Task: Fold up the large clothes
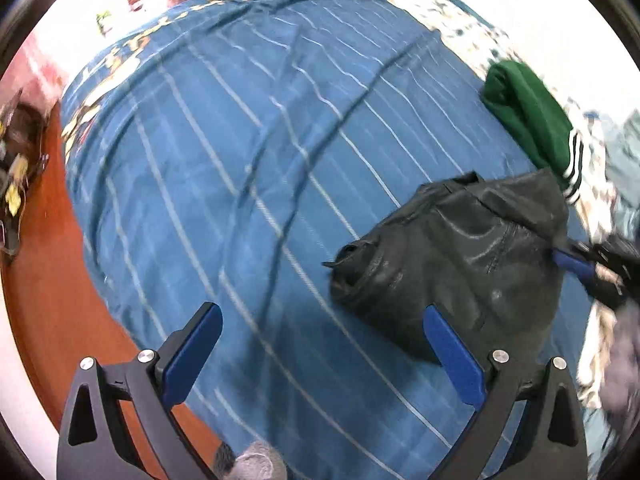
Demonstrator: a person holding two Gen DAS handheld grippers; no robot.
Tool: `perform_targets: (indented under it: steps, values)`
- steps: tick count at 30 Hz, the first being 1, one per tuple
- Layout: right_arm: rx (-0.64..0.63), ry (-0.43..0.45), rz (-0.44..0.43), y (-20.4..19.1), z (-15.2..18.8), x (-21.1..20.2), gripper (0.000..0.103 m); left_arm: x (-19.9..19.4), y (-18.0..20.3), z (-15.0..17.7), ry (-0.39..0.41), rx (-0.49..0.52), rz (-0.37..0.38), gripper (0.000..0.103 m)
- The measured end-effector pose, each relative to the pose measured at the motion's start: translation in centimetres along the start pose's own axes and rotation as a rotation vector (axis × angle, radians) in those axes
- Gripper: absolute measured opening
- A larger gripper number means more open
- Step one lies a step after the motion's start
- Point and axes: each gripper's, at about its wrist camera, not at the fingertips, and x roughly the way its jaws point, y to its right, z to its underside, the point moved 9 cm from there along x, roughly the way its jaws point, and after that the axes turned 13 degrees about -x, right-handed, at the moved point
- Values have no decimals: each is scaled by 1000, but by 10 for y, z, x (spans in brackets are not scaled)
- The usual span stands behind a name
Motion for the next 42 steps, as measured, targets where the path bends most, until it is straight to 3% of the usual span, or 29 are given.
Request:
perform_targets:
  steps: [3,7,10,13,14,17,19,21,22,26,28,31,35,36,37,39,40,42]
  values:
    - [-40,-131,90,8,-12,72,20,12,13,1,-8,10,14,103]
    - [-133,-168,227,4,-28,92,20,20,29,0,-10,39,-2,103]
    - [-84,-207,169,-3,-27,62,22,19,36,0,-16,47,-2,103]
    - [-28,-67,-25,-15,-39,14,22,22,42,-5,4,67,-8,103]
    - [-4,-58,-39,-11,-41,13,22,25,45,-9,14,80,-16,103]
    - [15,-127,18,11,-47,63,22,40,52,-20,40,103,-36,103]
    - [-22,-131,47,15,-57,96,11,56,54,-26,40,122,-69,103]
    - [-46,-148,54,8,-65,93,12,68,49,-28,14,103,-86,103]
    - [-36,-159,14,3,-66,82,18,68,44,-27,-3,69,-72,103]
    - [-2,-36,-153,7,-50,10,41,51,23,-11,-47,-66,12,103]
    - [32,5,-155,30,-27,-19,62,49,14,6,-111,-183,99,103]
    - [105,12,-164,60,15,-41,66,63,21,24,-201,-284,214,103]
    - [171,-13,-235,96,59,-31,66,94,33,18,-196,-386,291,101]
    - [183,-17,-258,102,65,-22,66,103,32,12,-186,-439,320,88]
    - [191,-21,-284,106,69,-15,66,107,27,9,-176,-471,301,63]
    - [197,-24,-352,105,68,5,66,105,18,5,-165,-553,334,40]
    - [192,-21,-389,105,65,17,70,101,14,5,-152,-568,350,32]
    - [171,-26,-445,102,57,42,75,94,11,8,-138,-555,358,27]
